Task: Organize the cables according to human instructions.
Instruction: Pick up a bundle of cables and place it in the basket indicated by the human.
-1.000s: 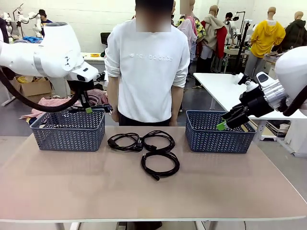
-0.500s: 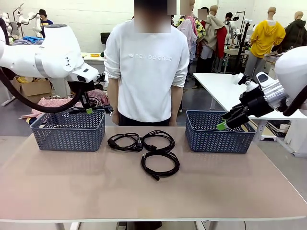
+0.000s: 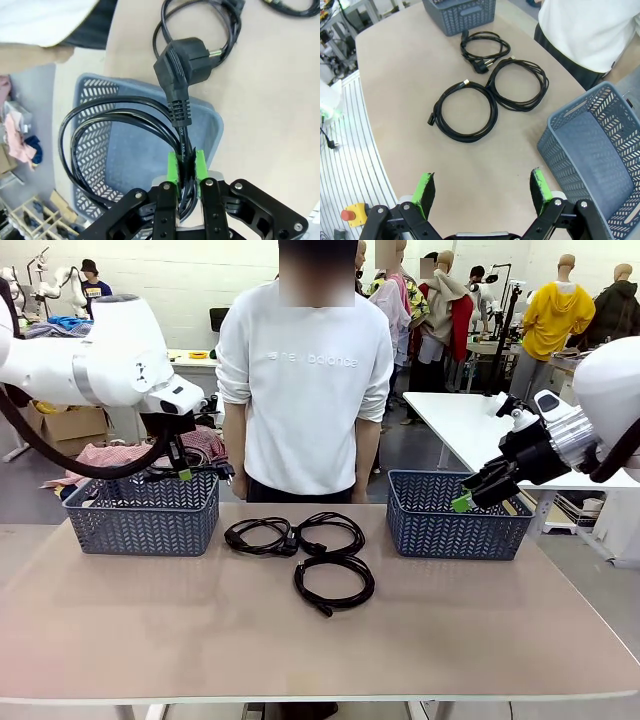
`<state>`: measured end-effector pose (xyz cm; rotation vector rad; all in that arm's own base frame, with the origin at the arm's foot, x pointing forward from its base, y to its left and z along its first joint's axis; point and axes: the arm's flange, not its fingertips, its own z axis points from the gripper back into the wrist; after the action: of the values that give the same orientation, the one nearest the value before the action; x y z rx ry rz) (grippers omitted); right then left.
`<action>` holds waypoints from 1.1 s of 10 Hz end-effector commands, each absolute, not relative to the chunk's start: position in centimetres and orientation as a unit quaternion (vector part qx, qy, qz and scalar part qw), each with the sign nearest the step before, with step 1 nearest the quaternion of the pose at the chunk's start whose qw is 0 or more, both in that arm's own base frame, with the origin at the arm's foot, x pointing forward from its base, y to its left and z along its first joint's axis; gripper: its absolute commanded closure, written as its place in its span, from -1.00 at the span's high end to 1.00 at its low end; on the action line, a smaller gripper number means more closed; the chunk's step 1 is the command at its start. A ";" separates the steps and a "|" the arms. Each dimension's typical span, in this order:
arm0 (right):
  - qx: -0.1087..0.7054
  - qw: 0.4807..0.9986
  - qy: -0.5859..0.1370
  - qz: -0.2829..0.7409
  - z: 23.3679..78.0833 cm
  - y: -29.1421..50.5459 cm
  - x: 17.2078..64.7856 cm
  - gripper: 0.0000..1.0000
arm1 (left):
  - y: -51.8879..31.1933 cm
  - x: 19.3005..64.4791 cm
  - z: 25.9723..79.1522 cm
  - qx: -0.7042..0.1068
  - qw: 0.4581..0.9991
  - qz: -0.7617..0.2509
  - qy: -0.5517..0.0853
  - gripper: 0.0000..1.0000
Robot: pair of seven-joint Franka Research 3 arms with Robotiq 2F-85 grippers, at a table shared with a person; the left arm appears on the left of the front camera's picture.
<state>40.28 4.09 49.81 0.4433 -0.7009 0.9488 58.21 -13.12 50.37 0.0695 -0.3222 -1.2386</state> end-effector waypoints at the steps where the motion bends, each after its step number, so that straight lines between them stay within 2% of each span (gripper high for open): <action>1: 0.217 0.796 -0.340 0.451 49.7 4.1 40.7 1.00 | -10.2 58.9 49.7 0.025 0.814 -0.558 -0.158 -0.69; 10: 0.217 0.796 -0.340 0.451 49.7 4.1 40.7 1.00 | -4.2 63.4 44.6 0.046 0.846 -0.509 -0.152 -0.69; 11: 0.217 0.796 -0.340 0.451 49.7 4.1 40.7 1.00 | -4.0 63.6 44.5 0.042 0.846 -0.509 -0.152 -0.31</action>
<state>40.29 4.09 49.77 0.4433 -0.6999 0.9489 62.96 -4.29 44.01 0.0790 -0.3148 -1.0870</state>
